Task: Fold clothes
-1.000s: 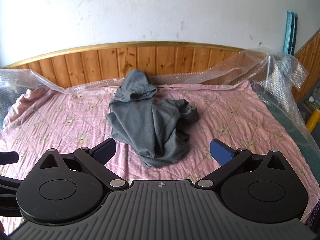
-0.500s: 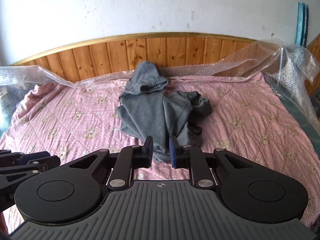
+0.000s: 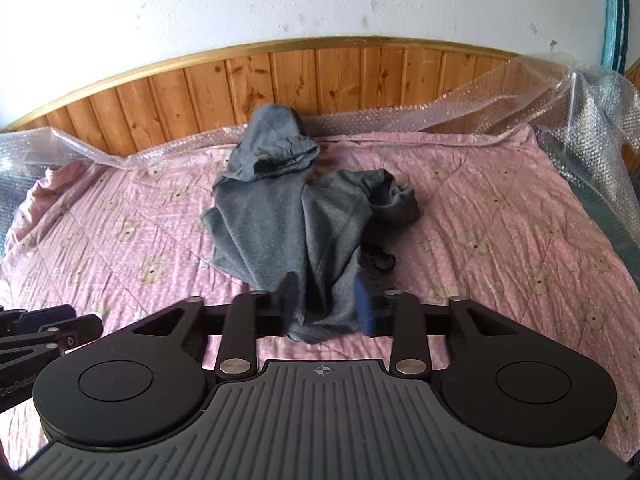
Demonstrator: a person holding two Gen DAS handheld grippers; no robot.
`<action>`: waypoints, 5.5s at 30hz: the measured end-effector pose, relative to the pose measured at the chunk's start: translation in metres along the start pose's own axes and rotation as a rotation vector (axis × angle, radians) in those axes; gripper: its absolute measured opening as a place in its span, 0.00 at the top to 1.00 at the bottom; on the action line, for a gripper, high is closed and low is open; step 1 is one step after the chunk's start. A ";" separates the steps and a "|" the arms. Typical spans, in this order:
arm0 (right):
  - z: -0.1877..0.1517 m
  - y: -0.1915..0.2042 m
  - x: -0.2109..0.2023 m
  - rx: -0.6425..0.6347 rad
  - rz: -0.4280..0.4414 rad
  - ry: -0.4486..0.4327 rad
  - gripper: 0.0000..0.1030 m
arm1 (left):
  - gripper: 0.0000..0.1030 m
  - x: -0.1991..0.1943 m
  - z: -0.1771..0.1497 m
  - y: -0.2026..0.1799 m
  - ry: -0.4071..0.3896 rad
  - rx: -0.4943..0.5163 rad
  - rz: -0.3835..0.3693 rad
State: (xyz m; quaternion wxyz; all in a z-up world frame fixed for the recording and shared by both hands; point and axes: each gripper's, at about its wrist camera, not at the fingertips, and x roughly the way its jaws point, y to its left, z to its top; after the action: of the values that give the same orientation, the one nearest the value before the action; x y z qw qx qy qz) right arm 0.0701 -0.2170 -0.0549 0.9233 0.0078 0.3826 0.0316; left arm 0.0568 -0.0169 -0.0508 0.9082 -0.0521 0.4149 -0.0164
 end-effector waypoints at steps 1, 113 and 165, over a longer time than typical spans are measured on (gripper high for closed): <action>0.002 -0.004 0.009 0.001 -0.008 0.000 0.12 | 0.10 0.005 0.002 0.001 -0.003 -0.023 -0.003; 0.068 -0.062 0.206 0.002 0.461 0.095 0.13 | 0.95 -0.049 -0.047 0.149 -0.091 -0.503 0.131; -0.073 -0.276 0.099 0.091 -0.200 0.228 0.41 | 0.88 -0.071 -0.224 0.163 0.376 -0.293 -0.272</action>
State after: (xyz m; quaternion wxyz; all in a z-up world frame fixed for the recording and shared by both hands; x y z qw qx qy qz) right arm 0.1028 -0.4871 -0.1876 0.8712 0.0079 0.4848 -0.0773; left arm -0.1609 0.1324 -0.1612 0.7874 -0.2344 0.5634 -0.0874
